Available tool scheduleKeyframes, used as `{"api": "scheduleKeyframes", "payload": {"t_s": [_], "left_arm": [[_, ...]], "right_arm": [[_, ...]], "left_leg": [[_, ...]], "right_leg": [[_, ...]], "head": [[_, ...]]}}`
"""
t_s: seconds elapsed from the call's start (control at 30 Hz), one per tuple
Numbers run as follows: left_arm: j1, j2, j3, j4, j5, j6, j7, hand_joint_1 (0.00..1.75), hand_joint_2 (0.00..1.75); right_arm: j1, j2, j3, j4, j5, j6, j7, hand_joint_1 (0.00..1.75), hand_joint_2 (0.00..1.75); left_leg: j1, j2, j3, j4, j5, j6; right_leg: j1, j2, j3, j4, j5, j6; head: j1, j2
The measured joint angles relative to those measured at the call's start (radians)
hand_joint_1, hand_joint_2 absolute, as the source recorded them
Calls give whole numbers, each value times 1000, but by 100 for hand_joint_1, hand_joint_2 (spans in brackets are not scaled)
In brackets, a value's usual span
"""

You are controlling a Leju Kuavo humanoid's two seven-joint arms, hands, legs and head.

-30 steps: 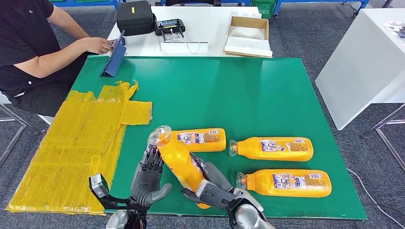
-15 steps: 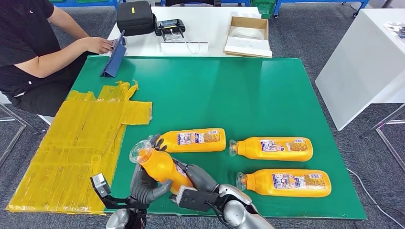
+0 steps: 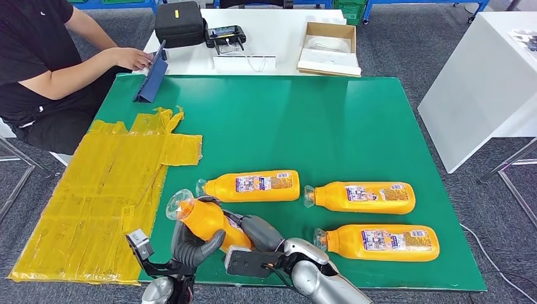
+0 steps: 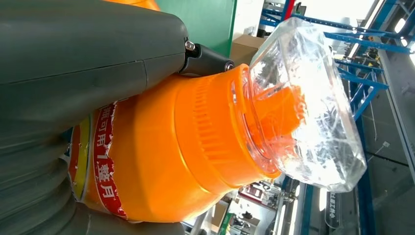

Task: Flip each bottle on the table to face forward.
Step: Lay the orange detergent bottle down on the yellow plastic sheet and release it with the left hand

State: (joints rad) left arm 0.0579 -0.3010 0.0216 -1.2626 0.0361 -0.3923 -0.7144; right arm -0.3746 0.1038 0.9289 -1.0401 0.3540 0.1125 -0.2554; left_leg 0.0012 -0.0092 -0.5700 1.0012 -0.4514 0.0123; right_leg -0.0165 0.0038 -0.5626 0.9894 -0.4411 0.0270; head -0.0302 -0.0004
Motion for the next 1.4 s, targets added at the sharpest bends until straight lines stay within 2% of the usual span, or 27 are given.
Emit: {"api": "scheduleKeyframes", "payload": {"t_s": [0.27, 0.3, 0.4, 0.43, 0.47, 0.53, 0.6, 0.73, 0.87, 0.97, 1.1, 1.23, 1.4], "left_arm": [[-8, 2, 0, 8, 3, 15, -2, 175, 175], [-9, 2, 0, 8, 3, 20, -2, 175, 175], [-14, 8, -4, -14, -26, 70, 1, 175, 175], [-20, 15, -7, -35, -56, 104, 7, 175, 175], [-32, 25, -12, -61, -99, 148, 18, 175, 175], [-74, 55, -20, -119, -207, 250, 55, 175, 175], [-129, 89, -24, -167, -312, 342, 97, 175, 175], [-227, 154, -36, -231, -512, 503, 131, 175, 175], [-297, 213, -64, -261, -743, 654, 168, 175, 175], [-317, 257, -94, -261, -898, 727, 203, 175, 175], [-339, 318, -144, -205, -1132, 796, 275, 175, 175], [-382, 372, -200, -55, -1307, 827, 339, 175, 175], [-458, 407, -262, 151, -1444, 827, 420, 175, 175]], "right_arm": [[-16, 0, 12, 10, -3, -5, 4, 175, 175], [-16, 0, 12, 10, -4, -10, 4, 158, 175], [-16, 2, 9, 6, -3, -66, 2, 27, 175], [-16, 3, 4, 0, 6, -100, 1, 0, 175], [-16, 4, -4, -11, 23, -142, 2, 0, 175], [-16, 7, -34, -51, 67, -217, 9, 0, 87], [-17, 9, -79, -109, 108, -251, 17, 0, 0], [-18, 6, -186, -199, 144, -256, 4, 0, 0], [-28, -10, -297, -246, 75, -211, -39, 0, 0], [-42, -29, -372, -252, 26, -168, -52, 0, 0], [-82, -55, -439, -226, 36, -144, -36, 0, 175], [-147, -64, -473, -147, 41, -125, -18, 0, 175], [-215, -65, -486, -44, 47, -93, -6, 0, 175]], "left_leg": [[0, 0, 0, 0, 0, 0], [0, 0, 0, 0, 0, 0], [0, 0, 0, 0, 0, 0], [0, 0, 0, 0, 0, 0], [0, 0, -1, 0, 1, -1], [0, -1, -1, 0, 2, -2], [0, -1, -1, 0, 2, -2], [1, -1, 0, 0, 4, -3], [1, -1, 0, 0, 4, -3], [0, -1, -1, 0, 4, -3], [0, -1, -1, 0, 4, -3], [0, 0, -1, 1, 4, -2], [0, 0, -1, 0, 5, -3]], "right_leg": [[0, 0, 0, 0, 0, 0], [0, 0, 0, 0, 0, 0], [0, 0, 0, 0, 0, 0], [0, 0, -1, 0, 0, 0], [0, 0, -1, 0, 0, 0], [0, 0, -1, 0, 0, 0], [1, 0, -1, 0, 1, 0], [2, -1, 0, 1, 2, 1], [1, -1, 0, 1, 2, 1], [0, -1, 0, 1, 2, 1], [0, 0, -1, 1, 2, 1], [0, 0, -1, 1, 4, 1], [0, 0, -1, 1, 4, 0]], "head": [[0, 0], [0, 0], [0, 0], [0, 0], [0, 0], [0, 0], [0, 0], [0, 0], [0, 0], [0, 0], [0, 0], [0, 0], [0, 0]]}}
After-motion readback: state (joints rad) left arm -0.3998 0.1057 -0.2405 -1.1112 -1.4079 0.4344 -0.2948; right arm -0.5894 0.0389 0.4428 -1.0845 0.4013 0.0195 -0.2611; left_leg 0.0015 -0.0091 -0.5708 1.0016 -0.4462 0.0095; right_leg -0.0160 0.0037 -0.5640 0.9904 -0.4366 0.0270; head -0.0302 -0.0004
